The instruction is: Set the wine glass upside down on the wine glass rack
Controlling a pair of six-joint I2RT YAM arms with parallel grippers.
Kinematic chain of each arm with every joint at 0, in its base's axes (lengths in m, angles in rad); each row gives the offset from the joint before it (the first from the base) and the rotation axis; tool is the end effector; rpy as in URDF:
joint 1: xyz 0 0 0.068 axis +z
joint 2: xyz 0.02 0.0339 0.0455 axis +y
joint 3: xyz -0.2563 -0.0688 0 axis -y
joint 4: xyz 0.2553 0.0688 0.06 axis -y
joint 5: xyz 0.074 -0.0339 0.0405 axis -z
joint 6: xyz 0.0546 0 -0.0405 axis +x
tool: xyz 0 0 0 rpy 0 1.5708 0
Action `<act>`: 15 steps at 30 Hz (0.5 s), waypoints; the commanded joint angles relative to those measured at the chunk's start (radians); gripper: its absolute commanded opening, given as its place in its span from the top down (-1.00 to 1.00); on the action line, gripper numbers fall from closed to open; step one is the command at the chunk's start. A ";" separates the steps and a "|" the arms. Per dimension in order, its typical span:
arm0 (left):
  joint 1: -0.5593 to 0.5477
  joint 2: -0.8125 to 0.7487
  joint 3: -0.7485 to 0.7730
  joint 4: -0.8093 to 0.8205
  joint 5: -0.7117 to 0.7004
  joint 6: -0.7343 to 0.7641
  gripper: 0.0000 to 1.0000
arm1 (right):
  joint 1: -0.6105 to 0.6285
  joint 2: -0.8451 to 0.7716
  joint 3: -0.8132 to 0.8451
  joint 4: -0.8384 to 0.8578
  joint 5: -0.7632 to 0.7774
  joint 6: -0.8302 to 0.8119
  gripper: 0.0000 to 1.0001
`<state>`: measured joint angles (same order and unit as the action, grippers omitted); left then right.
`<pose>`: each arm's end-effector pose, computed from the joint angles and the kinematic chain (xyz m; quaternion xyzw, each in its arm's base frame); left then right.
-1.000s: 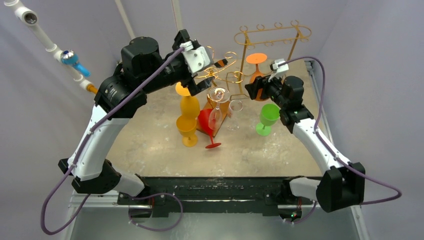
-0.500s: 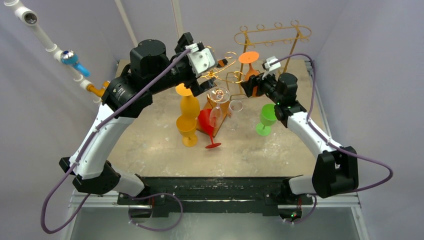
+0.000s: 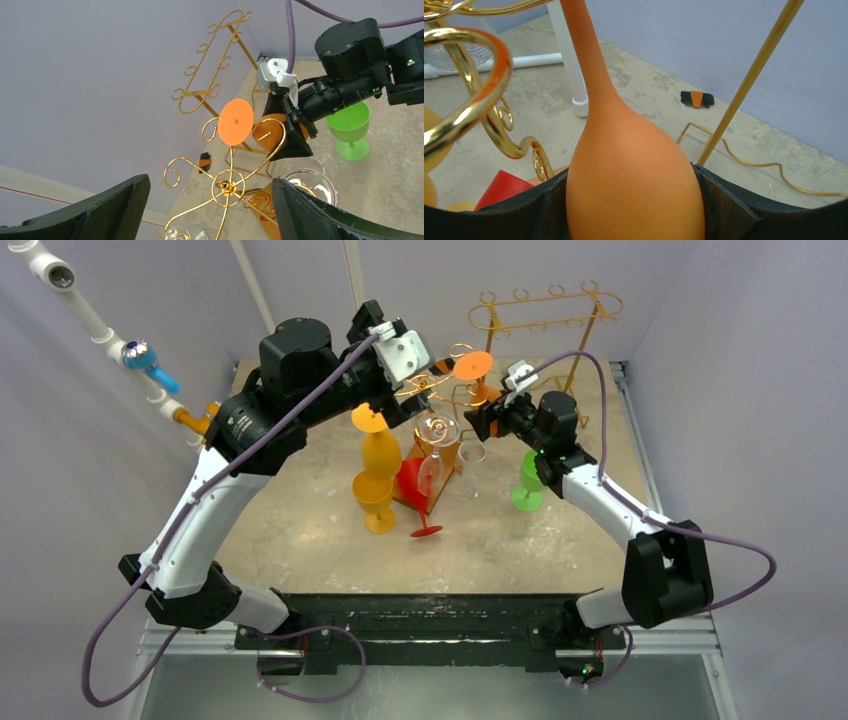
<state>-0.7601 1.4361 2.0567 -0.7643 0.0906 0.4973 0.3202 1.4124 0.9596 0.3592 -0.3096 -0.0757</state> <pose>0.2035 -0.2002 0.5464 0.4681 0.5934 -0.1196 0.6437 0.3373 0.1294 0.2971 -0.2455 0.6959 0.1943 0.6463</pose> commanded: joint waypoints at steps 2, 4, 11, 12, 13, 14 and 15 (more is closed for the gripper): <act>-0.002 0.014 0.007 -0.111 -0.295 -0.135 -0.99 | 0.000 -0.049 -0.072 0.186 -0.069 -0.036 0.46; -0.002 0.029 0.009 -0.126 -0.313 -0.140 -0.98 | 0.000 -0.042 -0.073 0.191 -0.083 -0.042 0.47; -0.003 0.062 0.005 -0.146 -0.367 -0.149 -0.95 | 0.004 -0.038 -0.096 0.257 -0.146 -0.077 0.53; -0.003 0.066 0.007 -0.151 -0.376 -0.145 -0.94 | 0.004 -0.044 -0.112 0.272 -0.147 -0.081 0.53; -0.002 0.073 0.009 -0.156 -0.384 -0.143 -0.93 | 0.004 -0.047 -0.119 0.280 -0.149 -0.086 0.52; -0.002 0.077 0.010 -0.161 -0.391 -0.141 -0.92 | 0.005 -0.048 -0.122 0.281 -0.155 -0.092 0.52; -0.002 0.081 0.010 -0.166 -0.398 -0.140 -0.92 | 0.005 -0.051 -0.126 0.282 -0.163 -0.100 0.52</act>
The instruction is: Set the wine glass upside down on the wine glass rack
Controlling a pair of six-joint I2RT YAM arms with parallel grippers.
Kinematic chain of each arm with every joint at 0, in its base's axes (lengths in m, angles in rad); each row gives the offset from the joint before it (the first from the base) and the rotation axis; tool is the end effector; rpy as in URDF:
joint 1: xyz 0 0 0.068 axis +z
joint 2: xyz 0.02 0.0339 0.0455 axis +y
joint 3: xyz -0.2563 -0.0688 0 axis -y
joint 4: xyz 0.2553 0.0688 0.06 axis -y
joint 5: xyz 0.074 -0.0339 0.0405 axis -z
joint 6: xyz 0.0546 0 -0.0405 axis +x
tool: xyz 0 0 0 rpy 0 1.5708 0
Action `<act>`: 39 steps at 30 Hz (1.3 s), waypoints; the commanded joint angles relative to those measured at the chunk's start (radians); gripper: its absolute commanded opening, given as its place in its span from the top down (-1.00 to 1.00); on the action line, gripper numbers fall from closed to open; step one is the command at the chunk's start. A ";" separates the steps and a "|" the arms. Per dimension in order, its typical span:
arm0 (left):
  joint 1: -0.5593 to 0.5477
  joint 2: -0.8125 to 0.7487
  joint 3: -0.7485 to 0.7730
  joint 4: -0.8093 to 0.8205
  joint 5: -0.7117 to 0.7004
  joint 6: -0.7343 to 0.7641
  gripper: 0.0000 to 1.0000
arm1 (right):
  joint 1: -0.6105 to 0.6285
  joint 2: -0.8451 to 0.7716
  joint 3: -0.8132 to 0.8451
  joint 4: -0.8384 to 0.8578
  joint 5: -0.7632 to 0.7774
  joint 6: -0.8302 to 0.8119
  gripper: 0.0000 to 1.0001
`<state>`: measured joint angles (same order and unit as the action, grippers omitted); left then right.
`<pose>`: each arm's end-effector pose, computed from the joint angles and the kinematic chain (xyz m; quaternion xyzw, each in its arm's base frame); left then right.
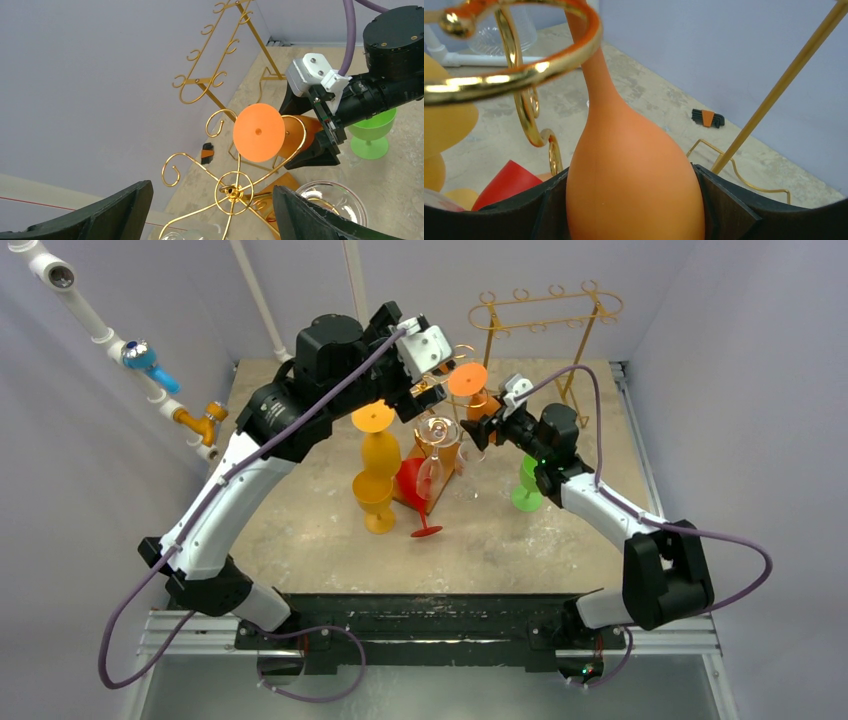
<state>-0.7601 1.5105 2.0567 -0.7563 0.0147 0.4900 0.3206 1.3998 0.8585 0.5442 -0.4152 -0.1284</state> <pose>0.2294 -0.2192 0.5264 0.4586 0.6277 -0.0904 0.6225 0.3253 0.1312 0.2863 -0.2961 0.6411 0.2113 0.6758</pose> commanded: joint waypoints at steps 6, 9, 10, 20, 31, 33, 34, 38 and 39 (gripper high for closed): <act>-0.002 0.013 0.015 -0.172 -0.327 -0.134 -0.90 | 0.003 -0.044 -0.037 0.099 -0.076 -0.075 0.48; -0.002 0.022 0.019 -0.181 -0.333 -0.133 -0.89 | 0.003 -0.045 -0.040 0.109 -0.080 -0.076 0.49; -0.002 0.027 0.019 -0.184 -0.335 -0.132 -0.89 | 0.004 -0.048 -0.047 0.120 -0.081 -0.076 0.49; -0.002 0.048 0.019 -0.188 -0.364 -0.134 -0.85 | 0.004 -0.055 -0.119 0.265 -0.104 -0.039 0.48; -0.002 0.048 0.020 -0.185 -0.368 -0.133 -0.84 | -0.017 -0.041 -0.169 0.412 -0.061 0.047 0.59; -0.002 0.049 0.020 -0.184 -0.368 -0.131 -0.84 | -0.022 -0.036 -0.170 0.417 -0.053 0.059 0.62; -0.003 0.049 0.020 -0.184 -0.368 -0.130 -0.84 | -0.024 -0.033 -0.169 0.415 -0.047 0.066 0.62; -0.003 0.048 0.020 -0.183 -0.368 -0.131 -0.83 | -0.027 -0.018 -0.167 0.403 -0.019 0.075 0.59; -0.002 0.047 0.020 -0.184 -0.367 -0.131 -0.83 | -0.028 -0.014 -0.167 0.400 -0.012 0.075 0.58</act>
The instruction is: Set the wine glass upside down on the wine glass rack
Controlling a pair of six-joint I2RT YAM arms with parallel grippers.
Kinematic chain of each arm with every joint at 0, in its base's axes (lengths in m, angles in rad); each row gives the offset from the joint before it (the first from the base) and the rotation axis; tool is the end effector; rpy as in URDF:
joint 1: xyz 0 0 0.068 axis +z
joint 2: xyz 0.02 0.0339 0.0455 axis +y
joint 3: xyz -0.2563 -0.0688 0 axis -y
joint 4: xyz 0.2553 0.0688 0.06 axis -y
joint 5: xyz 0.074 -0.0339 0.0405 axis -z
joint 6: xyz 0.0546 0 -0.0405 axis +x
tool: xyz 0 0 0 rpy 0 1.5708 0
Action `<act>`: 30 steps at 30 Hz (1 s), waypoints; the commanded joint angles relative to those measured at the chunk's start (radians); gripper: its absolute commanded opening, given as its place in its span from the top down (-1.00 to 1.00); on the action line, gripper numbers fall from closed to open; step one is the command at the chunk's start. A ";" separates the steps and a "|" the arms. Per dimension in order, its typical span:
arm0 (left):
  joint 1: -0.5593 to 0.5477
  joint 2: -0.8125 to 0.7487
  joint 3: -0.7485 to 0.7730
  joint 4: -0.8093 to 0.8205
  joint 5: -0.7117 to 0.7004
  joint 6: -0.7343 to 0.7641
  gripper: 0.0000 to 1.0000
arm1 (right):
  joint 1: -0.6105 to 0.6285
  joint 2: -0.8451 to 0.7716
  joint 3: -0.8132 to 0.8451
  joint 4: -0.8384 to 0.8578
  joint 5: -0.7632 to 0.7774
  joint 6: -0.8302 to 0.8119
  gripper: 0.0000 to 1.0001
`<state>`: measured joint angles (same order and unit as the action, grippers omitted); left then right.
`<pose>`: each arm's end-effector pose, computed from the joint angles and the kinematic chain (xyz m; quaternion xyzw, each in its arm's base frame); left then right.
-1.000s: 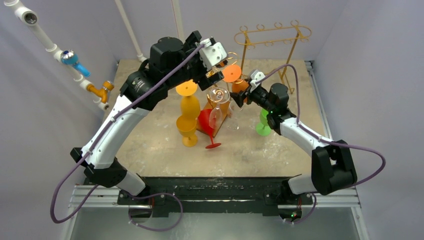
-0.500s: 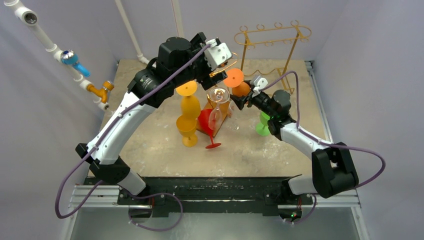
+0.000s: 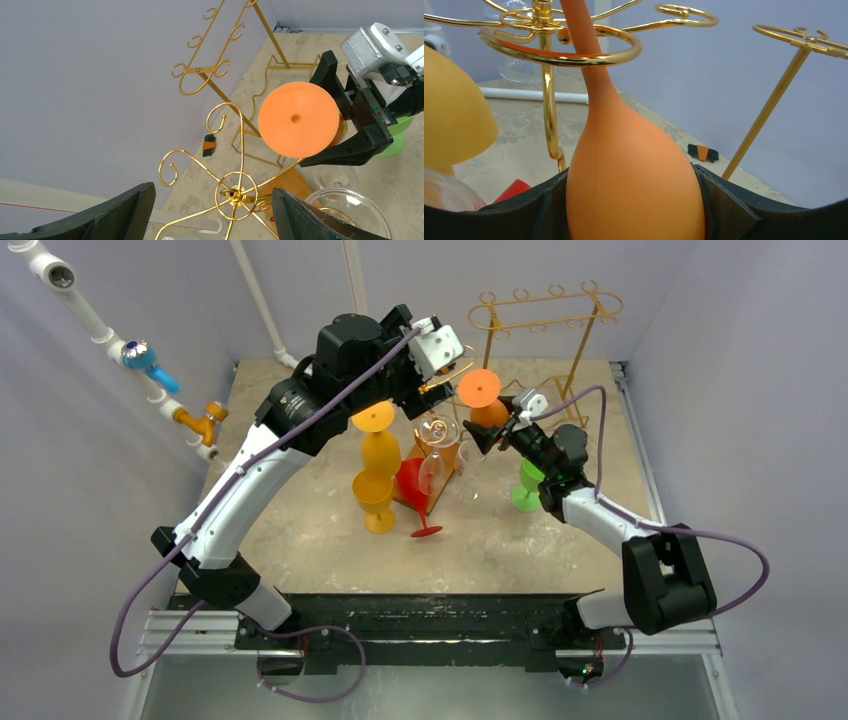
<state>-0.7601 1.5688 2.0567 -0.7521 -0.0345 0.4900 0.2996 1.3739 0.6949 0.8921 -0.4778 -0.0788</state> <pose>0.2484 -0.2336 0.5089 0.4561 0.6500 -0.0682 0.6040 0.3040 0.1202 0.2771 -0.2956 0.5645 0.2310 0.7352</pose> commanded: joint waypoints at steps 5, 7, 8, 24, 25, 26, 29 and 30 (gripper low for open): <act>-0.003 -0.018 0.019 -0.187 -0.318 -0.130 -0.83 | -0.008 0.031 0.006 0.027 0.082 0.030 0.31; -0.003 -0.022 0.019 -0.186 -0.315 -0.130 -0.83 | -0.008 0.040 0.005 0.024 0.091 0.036 0.11; -0.003 -0.023 0.018 -0.184 -0.314 -0.129 -0.83 | -0.008 0.045 0.007 0.019 0.097 0.038 0.03; -0.002 -0.039 0.010 -0.191 -0.298 -0.131 -0.84 | -0.008 -0.081 -0.003 -0.115 0.126 0.052 -0.98; -0.002 -0.039 0.007 -0.191 -0.297 -0.130 -0.84 | -0.008 -0.098 -0.004 -0.133 0.121 0.052 -0.98; -0.002 -0.041 0.004 -0.192 -0.297 -0.130 -0.84 | -0.008 -0.113 -0.002 -0.157 0.111 0.056 -0.98; -0.002 -0.044 -0.001 -0.187 -0.298 -0.129 -0.84 | -0.008 -0.144 0.007 -0.226 0.104 0.059 -0.98; -0.002 -0.045 -0.002 -0.187 -0.297 -0.129 -0.84 | -0.008 -0.154 0.000 -0.230 0.113 0.063 -0.98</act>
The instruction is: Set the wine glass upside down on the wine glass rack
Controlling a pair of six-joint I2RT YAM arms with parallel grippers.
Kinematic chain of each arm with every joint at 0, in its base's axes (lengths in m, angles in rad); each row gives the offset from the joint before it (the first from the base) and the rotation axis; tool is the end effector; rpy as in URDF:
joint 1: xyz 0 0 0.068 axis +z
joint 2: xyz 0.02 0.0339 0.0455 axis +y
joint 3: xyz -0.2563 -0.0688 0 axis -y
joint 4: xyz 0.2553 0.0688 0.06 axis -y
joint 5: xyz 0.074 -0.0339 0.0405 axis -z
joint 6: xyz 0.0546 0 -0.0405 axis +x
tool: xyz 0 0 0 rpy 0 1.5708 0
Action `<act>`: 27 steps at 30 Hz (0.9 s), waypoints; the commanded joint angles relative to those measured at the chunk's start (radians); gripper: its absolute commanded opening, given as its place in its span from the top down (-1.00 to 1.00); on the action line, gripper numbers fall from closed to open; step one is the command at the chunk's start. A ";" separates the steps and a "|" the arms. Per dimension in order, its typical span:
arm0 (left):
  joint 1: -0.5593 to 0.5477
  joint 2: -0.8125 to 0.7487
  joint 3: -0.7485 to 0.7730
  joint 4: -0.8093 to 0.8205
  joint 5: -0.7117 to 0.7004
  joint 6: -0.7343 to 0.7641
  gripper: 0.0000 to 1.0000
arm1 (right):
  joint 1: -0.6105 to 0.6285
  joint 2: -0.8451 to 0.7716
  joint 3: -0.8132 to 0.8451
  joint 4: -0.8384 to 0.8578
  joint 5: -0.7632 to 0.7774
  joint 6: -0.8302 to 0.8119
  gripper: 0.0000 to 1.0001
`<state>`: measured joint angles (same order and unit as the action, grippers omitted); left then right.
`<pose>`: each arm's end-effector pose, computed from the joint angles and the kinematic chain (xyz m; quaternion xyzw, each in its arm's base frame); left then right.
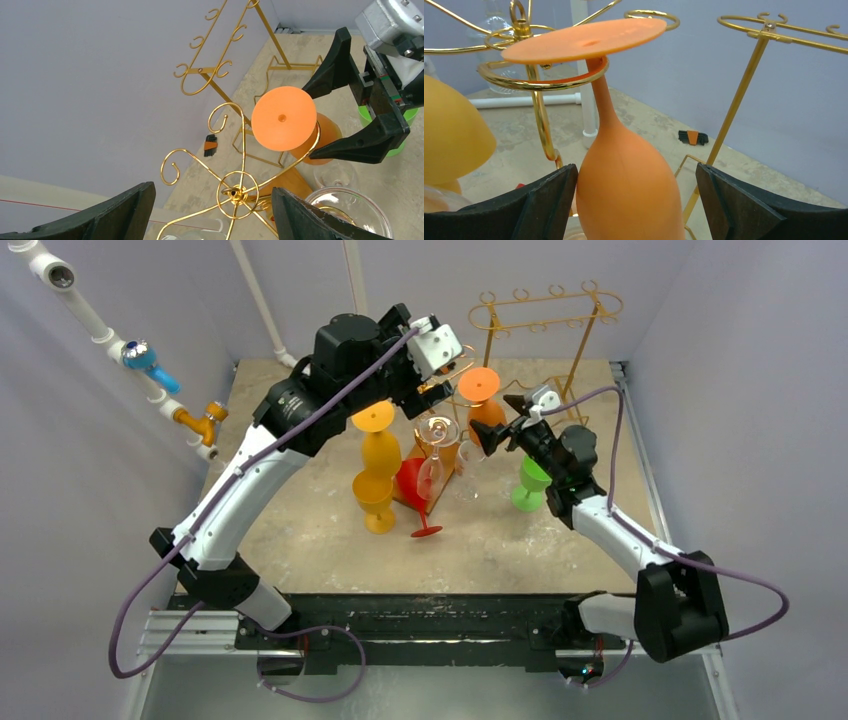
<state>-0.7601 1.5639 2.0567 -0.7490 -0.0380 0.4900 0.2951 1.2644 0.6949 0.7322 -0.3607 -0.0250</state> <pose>0.2472 -0.2322 0.5109 0.4537 0.6486 -0.0673 0.6073 0.2943 0.1096 0.2910 -0.2365 0.6069 0.2160 0.7274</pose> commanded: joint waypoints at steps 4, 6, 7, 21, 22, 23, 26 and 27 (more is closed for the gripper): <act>-0.003 -0.043 -0.010 -0.187 -0.295 -0.128 -0.84 | -0.004 -0.074 -0.046 -0.041 0.022 0.058 -0.98; -0.002 -0.045 -0.021 -0.181 -0.295 -0.125 -0.84 | -0.004 -0.091 -0.058 -0.030 0.025 0.076 -0.98; -0.002 -0.045 -0.026 -0.180 -0.295 -0.122 -0.84 | -0.002 -0.104 -0.066 -0.020 0.027 0.088 -0.98; -0.001 0.046 -0.047 -0.101 -0.293 -0.075 -0.81 | -0.007 -0.343 -0.005 -0.125 0.107 0.156 -0.98; -0.002 0.056 -0.047 -0.096 -0.293 -0.074 -0.81 | -0.007 -0.348 0.010 -0.136 0.108 0.159 -0.98; -0.001 0.064 -0.044 -0.095 -0.291 -0.074 -0.80 | -0.008 -0.351 0.030 -0.146 0.108 0.162 -0.98; -0.001 0.084 -0.040 -0.093 -0.287 -0.073 -0.80 | -0.008 -0.347 0.094 -0.183 0.100 0.164 -0.98; -0.001 0.086 -0.038 -0.090 -0.286 -0.073 -0.80 | -0.008 -0.342 0.116 -0.198 0.095 0.159 -0.98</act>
<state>-0.7597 1.6363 1.9900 -0.6949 -0.0601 0.4942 0.2928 0.9287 0.7006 0.5861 -0.2783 0.1200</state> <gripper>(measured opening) 0.903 0.987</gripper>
